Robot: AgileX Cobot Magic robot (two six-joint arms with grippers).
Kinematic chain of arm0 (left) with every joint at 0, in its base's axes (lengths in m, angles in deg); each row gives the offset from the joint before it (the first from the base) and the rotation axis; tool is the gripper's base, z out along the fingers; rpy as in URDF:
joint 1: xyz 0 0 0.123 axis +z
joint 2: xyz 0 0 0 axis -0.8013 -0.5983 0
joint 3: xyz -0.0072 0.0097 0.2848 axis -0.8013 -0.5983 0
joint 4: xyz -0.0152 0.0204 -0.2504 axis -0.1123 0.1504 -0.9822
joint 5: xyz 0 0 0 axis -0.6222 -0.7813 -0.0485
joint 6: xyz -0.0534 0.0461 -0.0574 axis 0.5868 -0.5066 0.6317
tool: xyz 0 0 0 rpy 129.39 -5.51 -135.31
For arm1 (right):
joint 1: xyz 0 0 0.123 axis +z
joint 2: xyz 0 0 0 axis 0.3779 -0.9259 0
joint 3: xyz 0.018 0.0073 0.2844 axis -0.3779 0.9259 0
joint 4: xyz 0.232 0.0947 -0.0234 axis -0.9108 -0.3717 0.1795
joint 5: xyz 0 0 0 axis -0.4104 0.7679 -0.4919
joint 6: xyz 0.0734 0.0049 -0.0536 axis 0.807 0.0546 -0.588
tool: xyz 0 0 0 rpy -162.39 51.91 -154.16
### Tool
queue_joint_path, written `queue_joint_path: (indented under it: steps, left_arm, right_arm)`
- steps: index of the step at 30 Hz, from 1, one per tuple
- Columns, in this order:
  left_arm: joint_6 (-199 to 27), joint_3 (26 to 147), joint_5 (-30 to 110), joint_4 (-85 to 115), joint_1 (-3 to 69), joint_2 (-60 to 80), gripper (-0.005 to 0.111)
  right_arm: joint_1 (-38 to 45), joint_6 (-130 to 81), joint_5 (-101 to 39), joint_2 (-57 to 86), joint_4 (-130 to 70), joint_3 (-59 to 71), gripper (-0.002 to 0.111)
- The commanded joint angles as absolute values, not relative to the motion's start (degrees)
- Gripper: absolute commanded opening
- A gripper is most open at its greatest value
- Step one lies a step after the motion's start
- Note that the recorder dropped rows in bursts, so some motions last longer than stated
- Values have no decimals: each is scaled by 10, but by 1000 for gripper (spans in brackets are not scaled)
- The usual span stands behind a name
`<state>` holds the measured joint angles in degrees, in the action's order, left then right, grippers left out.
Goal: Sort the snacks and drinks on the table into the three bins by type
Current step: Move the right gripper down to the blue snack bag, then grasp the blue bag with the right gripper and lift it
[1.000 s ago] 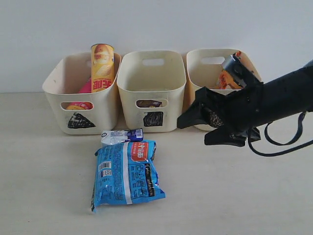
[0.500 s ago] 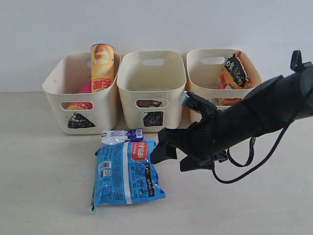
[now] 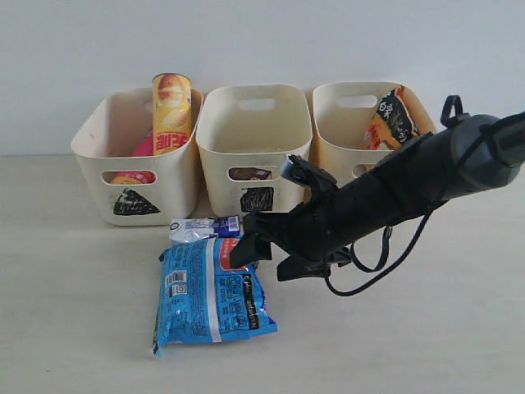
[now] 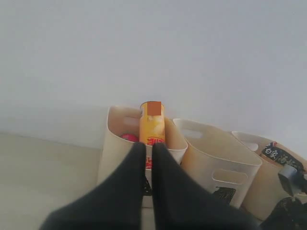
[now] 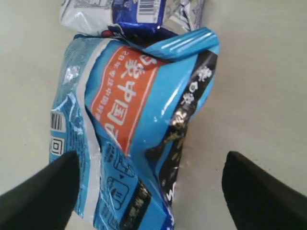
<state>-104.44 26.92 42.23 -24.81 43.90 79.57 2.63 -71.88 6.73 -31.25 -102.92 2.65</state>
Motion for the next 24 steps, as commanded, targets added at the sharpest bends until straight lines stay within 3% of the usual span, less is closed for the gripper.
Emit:
queue_joint_path:
  steps: [1,14,19,24]
  left_arm:
    - [-1044,268,420,-251,440,798,4]
    - [-1044,264,423,-98,445,798,4]
    - [-1044,260,411,-34,491,798,4]
    - [-1044,260,312,-7,555,798,4]
  right_arm:
    - [36,-725,66,-331,-1043,8,74]
    - [47,-726,64,-374,-1073,-8,74]
    - [61,-731,45,-390,-1074,-8,74]
    - [64,-737,46,-404,-1083,-8,74]
